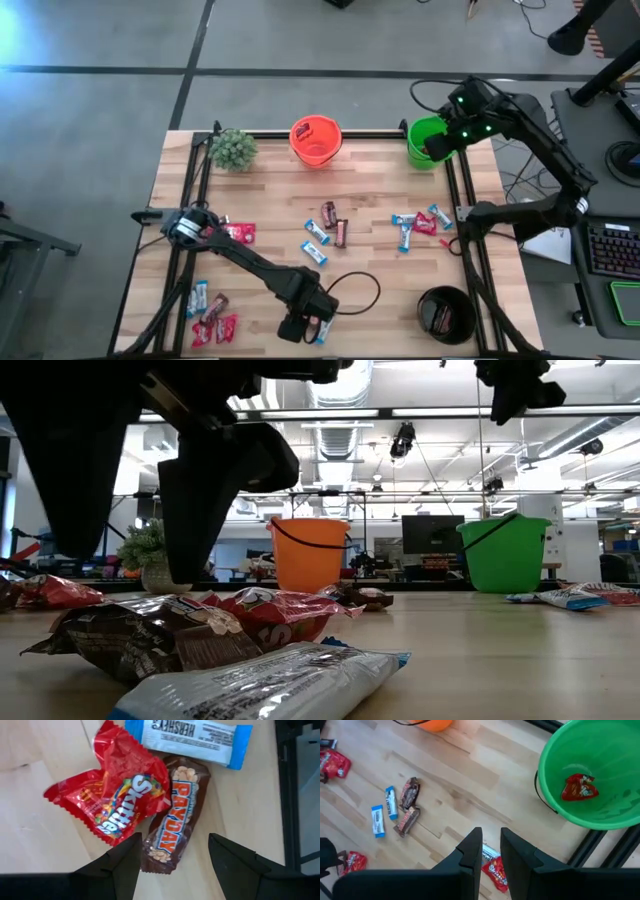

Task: Organize candy in baskets
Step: Put the brown chocolate bar into the black bucket

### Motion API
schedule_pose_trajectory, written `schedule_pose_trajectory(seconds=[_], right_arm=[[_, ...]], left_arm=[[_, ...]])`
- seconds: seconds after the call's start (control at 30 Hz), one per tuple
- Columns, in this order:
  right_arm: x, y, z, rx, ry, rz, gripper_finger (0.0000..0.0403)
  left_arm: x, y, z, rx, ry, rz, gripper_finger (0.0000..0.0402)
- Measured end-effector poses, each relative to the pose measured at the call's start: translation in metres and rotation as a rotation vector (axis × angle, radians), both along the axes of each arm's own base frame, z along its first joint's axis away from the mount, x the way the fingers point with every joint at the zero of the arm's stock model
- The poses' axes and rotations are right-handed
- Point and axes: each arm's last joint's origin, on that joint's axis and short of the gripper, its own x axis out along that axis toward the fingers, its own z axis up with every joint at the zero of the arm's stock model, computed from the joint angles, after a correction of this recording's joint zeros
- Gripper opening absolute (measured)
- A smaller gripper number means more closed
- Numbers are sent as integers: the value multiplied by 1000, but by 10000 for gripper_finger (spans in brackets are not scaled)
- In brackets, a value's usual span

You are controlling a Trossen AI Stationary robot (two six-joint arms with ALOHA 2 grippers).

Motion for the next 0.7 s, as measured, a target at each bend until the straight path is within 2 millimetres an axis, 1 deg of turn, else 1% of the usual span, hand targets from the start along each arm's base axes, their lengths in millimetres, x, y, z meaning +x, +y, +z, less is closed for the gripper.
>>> schedule_pose_trajectory(seconds=[0.33, 0.5, 0.7], right_arm=[[-8, 8, 3, 10, -8, -23, 59], [-10, 10, 4, 18, -11, -39, 59], [-11, 11, 5, 22, -20, -54, 59]], left_arm=[[-2, -1, -3, 17, -9, -53, 210], [-4, -5, -3, 12, -13, -94, 210], [-6, -5, -10, 22, -14, -98, 210]])
